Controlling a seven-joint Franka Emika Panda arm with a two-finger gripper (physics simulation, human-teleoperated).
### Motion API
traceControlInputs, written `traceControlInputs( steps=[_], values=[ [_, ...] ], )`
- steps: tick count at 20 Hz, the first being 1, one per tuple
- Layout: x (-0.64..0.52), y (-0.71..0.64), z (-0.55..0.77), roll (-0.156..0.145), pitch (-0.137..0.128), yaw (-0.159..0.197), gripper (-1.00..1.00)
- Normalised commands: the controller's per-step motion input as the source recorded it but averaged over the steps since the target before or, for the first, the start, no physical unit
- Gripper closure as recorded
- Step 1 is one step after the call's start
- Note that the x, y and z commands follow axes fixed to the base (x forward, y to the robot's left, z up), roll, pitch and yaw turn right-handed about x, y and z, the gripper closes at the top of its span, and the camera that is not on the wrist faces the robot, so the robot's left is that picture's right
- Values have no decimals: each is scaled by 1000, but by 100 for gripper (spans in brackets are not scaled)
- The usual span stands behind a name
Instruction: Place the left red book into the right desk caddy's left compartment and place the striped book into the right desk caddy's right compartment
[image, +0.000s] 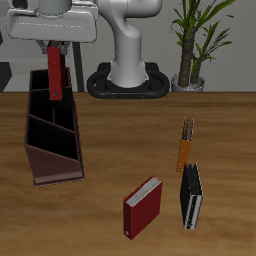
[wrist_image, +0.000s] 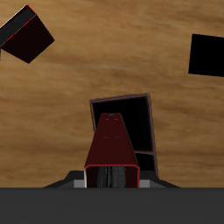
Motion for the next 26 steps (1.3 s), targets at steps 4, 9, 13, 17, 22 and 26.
traceControlInputs(
  steps=[4, 9, 13, 17, 22, 26],
  values=[
    [119, 2, -161, -5, 13, -12, 100],
    [100, -89, -140, -9, 13, -22, 100],
    [86, -143, -154, -22, 9, -15, 100],
    [54, -77, -156, -28, 2, 0, 100],
    [44, -104, -301, 0, 26, -29, 100],
    [26, -68, -255, 22, 30, -34, 100]
  ],
)
